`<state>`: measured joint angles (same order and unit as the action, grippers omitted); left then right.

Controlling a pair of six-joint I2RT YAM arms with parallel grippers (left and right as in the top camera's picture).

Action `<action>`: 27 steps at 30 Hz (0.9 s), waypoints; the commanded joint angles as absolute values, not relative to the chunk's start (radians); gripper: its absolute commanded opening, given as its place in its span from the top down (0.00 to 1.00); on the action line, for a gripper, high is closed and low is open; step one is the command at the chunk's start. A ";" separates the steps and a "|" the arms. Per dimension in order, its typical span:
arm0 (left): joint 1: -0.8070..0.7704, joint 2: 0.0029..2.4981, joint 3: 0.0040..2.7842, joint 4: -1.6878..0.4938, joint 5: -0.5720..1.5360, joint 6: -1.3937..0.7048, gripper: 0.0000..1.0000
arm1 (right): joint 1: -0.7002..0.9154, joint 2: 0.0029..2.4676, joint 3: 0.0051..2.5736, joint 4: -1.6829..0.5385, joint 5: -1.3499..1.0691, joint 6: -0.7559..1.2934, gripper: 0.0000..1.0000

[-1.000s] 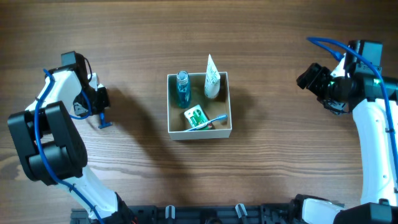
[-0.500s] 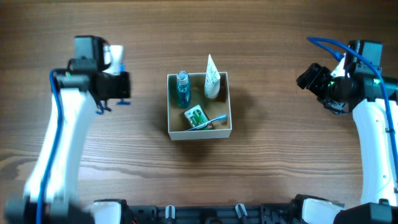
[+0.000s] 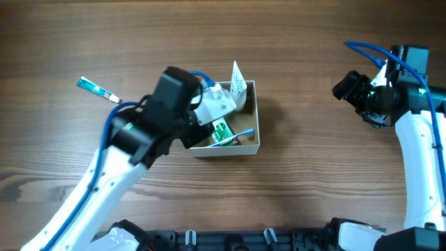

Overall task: Pack container
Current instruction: 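Lower the razor into the box and open the left gripper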

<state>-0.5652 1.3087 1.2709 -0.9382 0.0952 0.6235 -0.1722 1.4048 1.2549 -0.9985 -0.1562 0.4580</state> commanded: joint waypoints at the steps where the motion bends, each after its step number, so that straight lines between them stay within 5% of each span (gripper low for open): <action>1: -0.574 1.433 1.272 -0.934 0.115 0.704 0.96 | -0.175 1.393 1.249 -0.997 -0.147 0.445 0.11; 9: -0.598 1.636 1.272 -0.925 0.115 0.699 0.96 | -0.175 1.393 1.249 -0.997 -0.147 0.445 0.11; 14: -0.610 1.663 1.272 -0.934 0.107 0.699 0.59 | -0.175 1.393 1.249 -0.997 -0.147 0.445 0.11; 22: -0.609 1.473 1.276 -0.948 -0.126 0.634 0.25 | -0.175 1.393 1.249 -0.999 -0.147 0.444 0.11; 25: -0.578 1.356 1.276 -0.927 -0.181 0.565 0.00 | -0.175 1.393 1.249 -0.999 -0.147 0.444 0.11; 27: -0.515 1.294 1.276 -0.897 -0.166 0.485 0.00 | -0.175 1.393 1.249 -0.999 -0.147 0.444 0.11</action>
<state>-0.5957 1.4300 1.2690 -0.9306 -0.0891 0.6209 -0.1722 1.4048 1.2549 -0.9989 -0.1562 0.4580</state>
